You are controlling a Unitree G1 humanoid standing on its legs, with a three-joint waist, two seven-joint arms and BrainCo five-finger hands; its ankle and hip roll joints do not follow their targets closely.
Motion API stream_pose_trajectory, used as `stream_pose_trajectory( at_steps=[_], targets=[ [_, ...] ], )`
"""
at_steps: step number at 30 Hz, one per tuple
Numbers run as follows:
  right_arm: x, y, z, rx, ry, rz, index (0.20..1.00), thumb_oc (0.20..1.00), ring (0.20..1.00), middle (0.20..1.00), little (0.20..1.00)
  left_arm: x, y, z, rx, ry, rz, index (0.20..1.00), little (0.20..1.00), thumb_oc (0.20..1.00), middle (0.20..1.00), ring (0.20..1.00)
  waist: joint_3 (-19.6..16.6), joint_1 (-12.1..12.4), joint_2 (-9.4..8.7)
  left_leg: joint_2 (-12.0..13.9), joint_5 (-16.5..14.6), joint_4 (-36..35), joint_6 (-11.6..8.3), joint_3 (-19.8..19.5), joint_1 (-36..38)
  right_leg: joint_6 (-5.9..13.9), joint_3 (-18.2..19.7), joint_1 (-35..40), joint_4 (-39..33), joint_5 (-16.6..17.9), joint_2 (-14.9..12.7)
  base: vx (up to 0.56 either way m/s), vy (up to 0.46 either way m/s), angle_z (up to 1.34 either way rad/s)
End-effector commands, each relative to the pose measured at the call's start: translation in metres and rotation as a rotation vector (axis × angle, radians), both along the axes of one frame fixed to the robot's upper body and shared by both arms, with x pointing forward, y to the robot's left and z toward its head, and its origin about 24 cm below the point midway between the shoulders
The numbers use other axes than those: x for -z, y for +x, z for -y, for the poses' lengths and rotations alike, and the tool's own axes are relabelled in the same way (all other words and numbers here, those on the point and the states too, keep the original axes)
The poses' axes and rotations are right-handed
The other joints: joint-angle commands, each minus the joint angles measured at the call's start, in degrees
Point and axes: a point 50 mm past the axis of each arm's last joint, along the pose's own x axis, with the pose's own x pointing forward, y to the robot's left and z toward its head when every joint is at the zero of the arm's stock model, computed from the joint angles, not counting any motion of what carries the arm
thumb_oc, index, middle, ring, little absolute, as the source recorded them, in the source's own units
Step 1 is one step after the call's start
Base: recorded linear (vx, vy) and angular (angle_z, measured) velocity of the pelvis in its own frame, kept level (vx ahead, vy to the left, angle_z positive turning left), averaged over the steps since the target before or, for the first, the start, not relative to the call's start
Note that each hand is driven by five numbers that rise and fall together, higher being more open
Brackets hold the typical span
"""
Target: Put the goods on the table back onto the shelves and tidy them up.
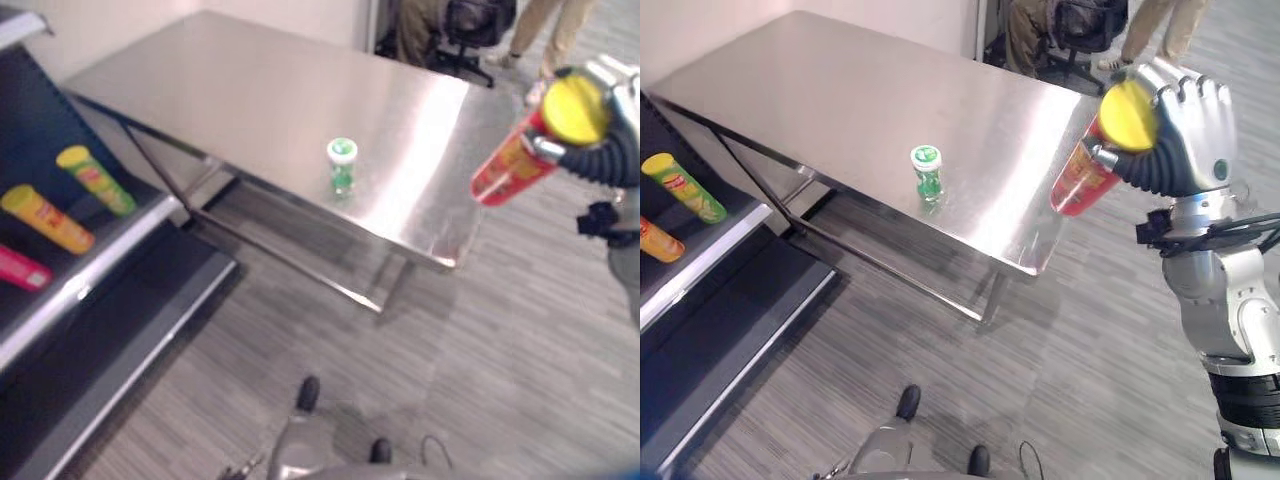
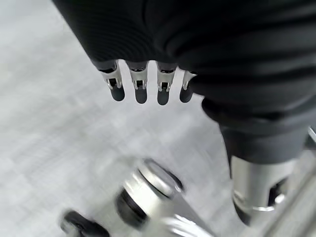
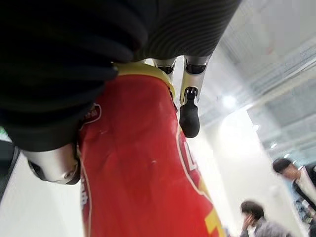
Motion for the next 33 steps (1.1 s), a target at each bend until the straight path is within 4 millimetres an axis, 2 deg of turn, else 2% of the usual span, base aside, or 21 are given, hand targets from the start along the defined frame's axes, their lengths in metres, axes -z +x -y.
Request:
stream_pose_trajectory(
  at_steps=[1,3,7,8,10,12,13,14,15,17,20,22,23,24,25,26,27,30,31,32,33],
  targets=[
    [-0.015,-0.029,0.006,-0.029,0.056,0.167,0.200,0.200,0.200,0.200,0.200,0.000,0.020,-0.003,0.120,0.012,-0.011,1.000,1.000,1.000,1.000,1.000,-5.9,-2.0,-4.81,2.1,1.3,4.9,1.90,4.5,8.5,4.84,-4.8,-2.9,-5.9,4.1,-6.2,-0.20,-0.047,0.64],
    [-0.015,-0.030,0.007,-0.027,0.057,0.165,0.200,0.200,0.200,0.200,0.200,0.000,0.020,-0.003,0.123,0.013,-0.013,1.000,1.000,1.000,1.000,1.000,-6.1,-2.0,-4.74,2.3,1.0,4.7,1.81,4.3,8.7,4.87,-4.9,-2.7,-5.9,3.7,-6.0,-0.12,-0.007,0.81],
    [-0.009,-0.043,0.010,-0.088,0.093,0.141,0.200,0.200,0.200,0.200,0.200,-0.001,0.041,0.004,0.226,0.009,0.049,1.000,1.000,1.000,1.000,1.000,-8.0,-6.9,-2.23,9.1,5.5,5.3,-1.68,7.8,16.9,5.68,-9.7,-7.2,-5.9,6.3,-6.8,-0.38,0.091,0.59],
    [-0.011,-0.042,0.009,-0.105,0.090,0.140,0.200,0.200,0.200,0.200,0.200,-0.003,0.057,0.010,0.294,0.009,0.097,1.000,1.000,1.000,1.000,1.000,-8.5,-8.2,-1.65,11.0,9.0,6.1,-3.67,9.1,19.1,6.28,-12.1,-9.9,-5.9,8.5,-8.5,-0.44,0.160,0.79],
    [-0.012,-0.041,0.010,-0.104,0.089,0.134,0.200,0.200,0.200,0.200,0.200,-0.004,0.062,0.013,0.324,0.005,0.112,1.000,1.000,1.000,1.000,1.000,-8.9,-8.9,-1.31,11.9,10.8,6.1,-4.48,9.1,19.8,6.53,-13.0,-10.9,-5.9,9.2,-9.1,-0.38,0.165,0.60],
    [-0.012,-0.035,0.011,-0.107,0.096,0.108,0.200,0.200,0.200,0.200,0.200,-0.006,0.077,0.026,0.412,-0.007,0.161,1.000,1.000,1.000,1.000,1.000,-9.5,-10.4,-0.76,13.9,14.6,6.1,-6.48,8.5,23.0,7.64,-15.4,-14.2,-5.1,12.3,-12.1,-0.59,0.270,1.17],
    [-0.012,-0.035,0.011,-0.107,0.095,0.108,0.200,0.200,0.200,0.200,0.200,-0.006,0.077,0.026,0.411,-0.008,0.162,1.000,1.000,1.000,1.000,1.000,-9.6,-10.6,-0.71,13.9,14.8,5.9,-6.52,8.3,22.9,7.69,-15.6,-14.2,-5.2,12.4,-12.2,-0.71,0.316,1.25],
    [-0.014,-0.033,0.010,-0.115,0.093,0.099,0.200,0.200,0.200,0.200,0.200,-0.007,0.082,0.035,0.439,-0.021,0.187,1.000,1.000,1.000,1.000,1.000,-9.8,-11.4,-0.24,14.2,15.1,4.5,-6.90,7.1,23.5,9.03,-16.2,-16.0,-4.9,14.9,-14.4,-0.53,0.216,0.89],
    [-0.015,-0.031,0.010,-0.129,0.105,0.102,0.200,0.200,0.200,0.200,0.200,-0.008,0.085,0.038,0.464,-0.024,0.199,1.000,1.000,1.000,1.000,1.000,-9.4,-11.3,0.11,13.8,12.4,3.9,-6.43,6.7,23.2,10.09,-16.3,-17.3,-4.4,16.6,-15.5,-0.69,0.278,0.57],
    [-0.013,-0.027,0.009,-0.131,0.111,0.083,0.200,0.200,0.200,0.200,0.200,-0.007,0.082,0.044,0.509,-0.047,0.192,1.000,1.000,1.000,1.000,1.000,-8.9,-11.7,0.27,13.0,1.7,0.7,-5.33,8.6,25.0,11.89,-15.3,-19.3,-4.5,19.1,-18.0,-0.54,0.232,0.78],
    [0.002,-0.027,0.017,-0.064,0.143,0.015,0.200,0.200,0.200,0.200,0.200,-0.009,0.086,0.033,0.523,-0.021,0.193,1.000,1.000,1.000,1.000,1.000,-6.2,-11.2,-2.43,7.7,-12.9,-1.3,-3.11,8.7,24.5,14.87,-15.3,-20.7,-5.5,22.9,-24.5,-0.63,0.280,1.01],
    [0.016,-0.030,0.017,-0.093,0.205,-0.027,0.200,0.200,0.200,0.200,0.200,-0.008,0.076,0.021,0.515,0.015,0.154,1.000,1.000,1.000,1.000,1.000,-4.8,-10.5,-4.08,4.1,-15.0,-1.3,-1.48,8.7,25.3,15.08,-14.3,-21.1,-5.9,22.8,-26.2,-0.61,0.237,1.06],
    [0.024,-0.025,0.017,-0.100,0.250,-0.045,0.200,0.200,0.200,0.200,0.200,-0.006,0.060,0.009,0.430,0.026,0.106,1.000,1.000,1.000,1.000,1.000,-3.5,-9.2,-4.41,2.3,-14.2,-1.3,0.24,9.2,24.5,14.80,-13.5,-20.7,-5.9,21.0,-25.7,-0.54,0.172,0.83],
    [0.024,-0.025,0.017,-0.102,0.251,-0.044,0.200,0.200,0.200,0.200,0.200,-0.006,0.061,0.008,0.428,0.028,0.107,1.000,1.000,1.000,1.000,1.000,-3.4,-9.5,-4.82,1.9,-13.9,-1.3,0.32,9.0,24.3,14.83,-13.4,-20.8,-5.9,21.2,-26.1,-0.63,0.269,0.54],
    [0.029,-0.025,0.016,-0.098,0.263,-0.066,0.200,0.200,0.200,0.200,0.200,-0.005,0.049,-0.001,0.348,0.036,0.086,1.000,1.000,1.000,1.000,1.000,-2.6,-9.2,-4.48,-0.5,-12.6,-1.3,2.46,7.4,22.4,12.51,-8.7,-16.7,-1.5,17.5,-22.4,-0.34,0.192,0.34],
    [0.029,-0.027,0.015,-0.101,0.256,-0.063,0.200,0.200,0.200,0.200,0.200,-0.005,0.043,-0.002,0.331,0.032,0.071,1.000,1.000,1.000,1.000,1.000,-2.7,-9.1,-4.28,-1.4,-12.2,-1.3,3.15,6.7,22.0,11.57,-6.2,-15.4,1.1,15.1,-20.3,-0.34,0.188,0.26],
    [0.029,-0.028,0.015,-0.100,0.257,-0.063,0.200,0.200,0.200,0.200,0.200,-0.005,0.043,-0.003,0.332,0.033,0.071,1.000,1.000,1.000,1.000,1.000,-2.7,-9.0,-4.55,-1.7,-12.0,-1.3,3.14,6.7,21.9,11.49,-5.9,-15.8,1.5,15.0,-20.5,-0.15,0.119,0.27],
    [0.031,-0.039,0.010,-0.171,0.277,-0.051,0.200,0.200,0.200,0.200,0.200,0.001,0.006,-0.001,0.261,-0.005,-0.049,1.000,1.000,1.000,1.000,1.000,-4.2,-9.4,-4.29,-4.6,-10.0,-1.3,5.33,4.9,19.7,8.70,-0.4,-11.7,8.8,7.6,-11.4,-0.17,0.117,0.38],
    [0.031,-0.039,0.010,-0.171,0.277,-0.051,0.200,0.200,0.200,0.200,0.200,0.001,0.006,-0.001,0.261,-0.005,-0.049,1.000,1.000,1.000,1.000,1.000,-4.2,-9.4,-4.29,-4.6,-10.0,-1.3,5.32,4.9,19.7,8.70,-0.4,-11.7,8.8,7.6,-11.4,-0.19,0.077,0.32],
    [0.034,-0.043,-0.002,-0.295,0.308,-0.088,0.200,0.200,0.200,0.200,0.200,0.002,-0.007,-0.001,0.233,-0.021,-0.098,1.000,1.000,1.000,1.000,1.000,-4.9,-9.5,-4.62,-5.7,-8.3,-1.3,6.12,4.0,18.1,7.21,2.7,-10.3,12.5,4.2,-6.0,-0.13,0.045,0.08],
    [0.037,-0.044,-0.008,-0.361,0.327,-0.112,0.200,0.200,0.200,0.200,0.200,0.002,-0.007,-0.001,0.233,-0.024,-0.100,1.000,1.000,1.000,1.000,1.000,-5.5,-9.4,-4.91,-6.1,-8.2,-1.3,6.38,3.3,17.4,6.59,4.5,-9.7,13.6,2.5,-3.6,-0.14,0.041,0.17]
  ],
)
